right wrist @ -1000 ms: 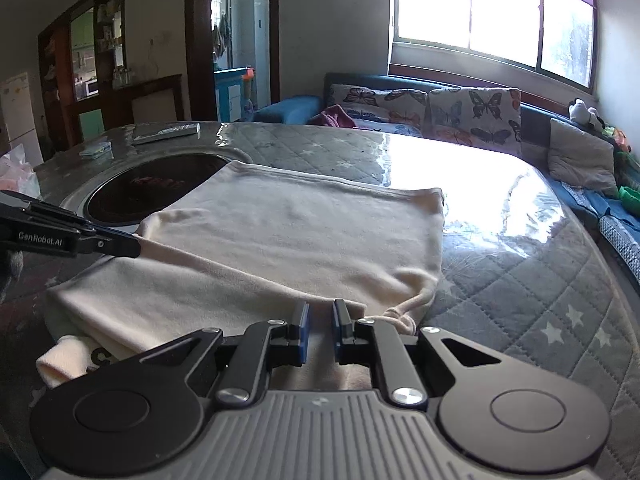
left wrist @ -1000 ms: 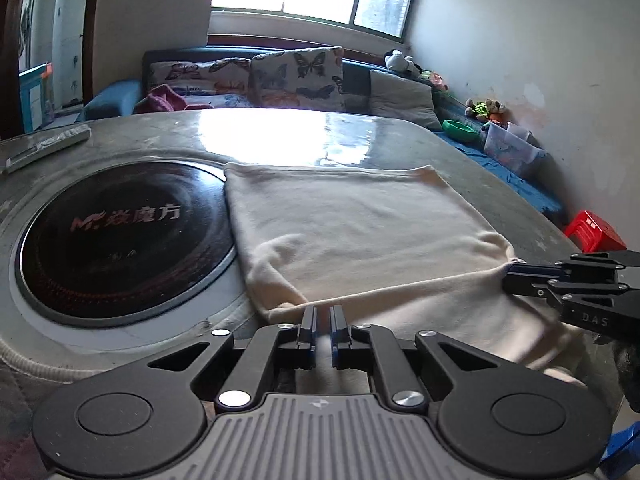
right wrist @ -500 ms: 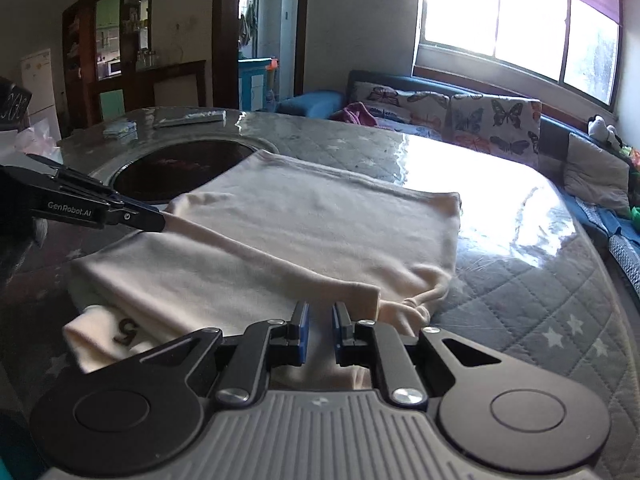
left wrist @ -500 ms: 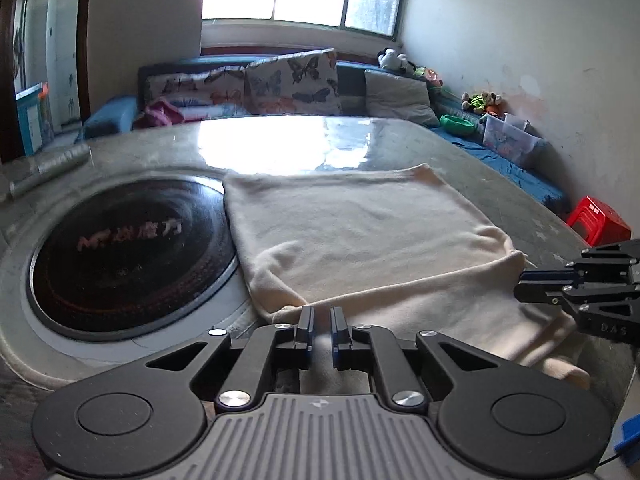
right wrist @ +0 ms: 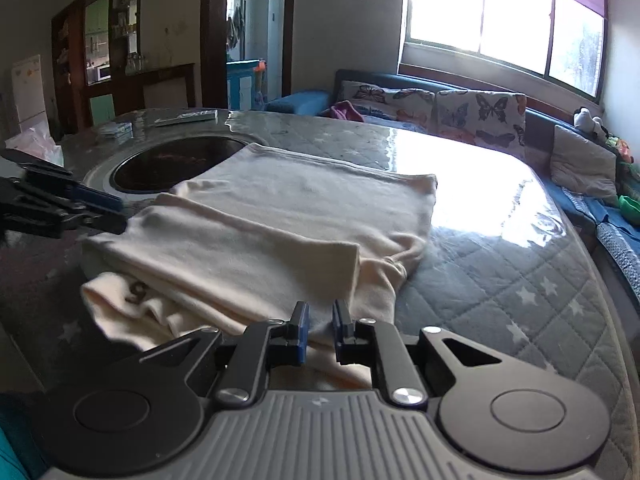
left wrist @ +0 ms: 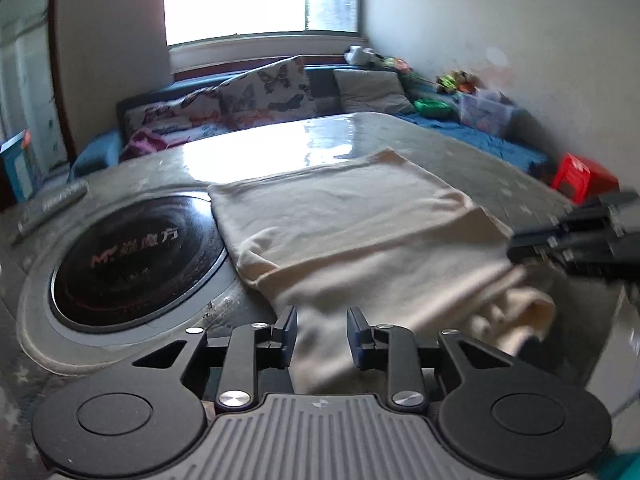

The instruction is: Fold clothes

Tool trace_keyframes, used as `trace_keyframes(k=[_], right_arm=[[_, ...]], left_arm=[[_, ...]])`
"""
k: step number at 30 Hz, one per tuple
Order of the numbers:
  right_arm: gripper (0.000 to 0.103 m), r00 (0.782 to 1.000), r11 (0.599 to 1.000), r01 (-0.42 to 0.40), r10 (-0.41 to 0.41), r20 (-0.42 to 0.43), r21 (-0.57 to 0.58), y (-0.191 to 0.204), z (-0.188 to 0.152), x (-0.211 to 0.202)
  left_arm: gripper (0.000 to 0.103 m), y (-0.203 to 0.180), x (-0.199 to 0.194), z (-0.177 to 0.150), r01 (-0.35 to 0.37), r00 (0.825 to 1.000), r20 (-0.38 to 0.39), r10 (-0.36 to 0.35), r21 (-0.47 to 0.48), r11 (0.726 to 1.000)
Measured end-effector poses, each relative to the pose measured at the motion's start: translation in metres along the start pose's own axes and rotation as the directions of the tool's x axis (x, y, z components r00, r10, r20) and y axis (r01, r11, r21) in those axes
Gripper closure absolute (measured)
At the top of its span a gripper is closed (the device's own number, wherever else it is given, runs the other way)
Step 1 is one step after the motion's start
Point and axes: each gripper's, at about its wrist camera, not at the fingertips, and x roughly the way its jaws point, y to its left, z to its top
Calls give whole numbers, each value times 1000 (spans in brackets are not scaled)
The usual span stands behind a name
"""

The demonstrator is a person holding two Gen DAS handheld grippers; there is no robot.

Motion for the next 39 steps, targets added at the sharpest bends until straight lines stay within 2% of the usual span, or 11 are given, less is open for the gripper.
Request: trace_keyframes(k=[2,4,7,10,13,19,21,24,27,33,39], right_arm=[[92,1000,1000,-2,2,5,4,0,1,-5],[92,1000,1000,-1,1,7,-3,0,1,-10],[92,1000,1000,-1,1,7,-31,3,1,-19],[77,1000,998,-7,7,1,-61,8,-1,-26],[77,1000,994,-13,13,-8,-104,16,-6,-31],[68,999,981,-24,20,-26,-193,29,-16,-39],[67,999,973,-26,19,-34,-229,33,-20,-40],[60,999,959,-30,17,-47,-282,39,-25,-40],[52,999,941,-34,20,-47,-336,46,-28,-40],[48,1000,914,-15,17,0,-406,55,-24,-30],[52,998,903,-39,57,29,-428,57,-13,-7]], left_arm=[[69,-8,-8,-5,3,1000,-1,-3,61,998],[61,-16,-16,-11,3,1000,-3,-3,124,992],[60,-28,-22,-19,4,1000,-6,-3,218,976],[59,-43,-22,-24,14,1000,4,-16,299,954],[56,-61,-17,-32,3,999,39,-20,401,916],[57,-76,-2,-37,-9,998,60,-23,478,879],[62,-77,1,-36,-6,997,68,-30,480,877],[82,-79,5,-32,2,996,77,-43,469,883],[91,-77,4,-25,23,994,88,-69,444,896],[92,-56,7,1,86,991,73,-114,307,948],[92,-36,16,22,142,986,54,-155,196,970]])
